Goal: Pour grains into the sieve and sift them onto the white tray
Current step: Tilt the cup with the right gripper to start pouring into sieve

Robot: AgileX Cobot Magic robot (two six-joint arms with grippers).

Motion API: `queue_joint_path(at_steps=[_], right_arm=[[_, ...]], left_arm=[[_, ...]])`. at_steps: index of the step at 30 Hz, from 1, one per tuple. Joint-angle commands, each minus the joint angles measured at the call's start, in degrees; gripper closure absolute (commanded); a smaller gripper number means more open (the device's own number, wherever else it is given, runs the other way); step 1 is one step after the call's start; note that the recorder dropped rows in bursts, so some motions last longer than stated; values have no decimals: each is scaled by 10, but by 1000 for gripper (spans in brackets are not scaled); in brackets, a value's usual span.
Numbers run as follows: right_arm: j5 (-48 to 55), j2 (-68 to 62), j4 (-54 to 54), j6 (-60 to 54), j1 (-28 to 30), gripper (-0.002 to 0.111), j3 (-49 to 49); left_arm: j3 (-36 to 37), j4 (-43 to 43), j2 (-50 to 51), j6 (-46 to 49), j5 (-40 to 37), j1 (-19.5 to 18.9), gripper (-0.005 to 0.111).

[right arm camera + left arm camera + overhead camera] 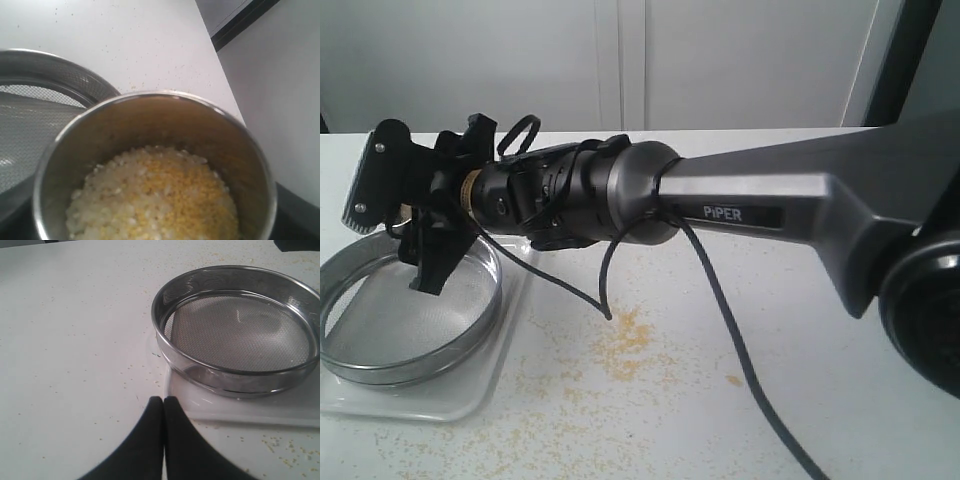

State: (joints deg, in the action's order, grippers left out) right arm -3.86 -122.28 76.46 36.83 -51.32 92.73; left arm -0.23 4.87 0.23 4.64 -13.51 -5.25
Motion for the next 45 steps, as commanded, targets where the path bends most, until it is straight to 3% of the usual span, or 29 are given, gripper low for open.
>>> queue_joint_path(at_steps=[1,35,45], right_arm=[[6,-9,6,-12,-3,108,21],[39,-52,65,-132,-18,108,61],[34,-57,71,-236,-18,108,61]], left_arm=[[2,2,-2,-1,2,3,106],[2,2,-2,-1,2,3,106],[2,2,-2,-1,2,3,106]])
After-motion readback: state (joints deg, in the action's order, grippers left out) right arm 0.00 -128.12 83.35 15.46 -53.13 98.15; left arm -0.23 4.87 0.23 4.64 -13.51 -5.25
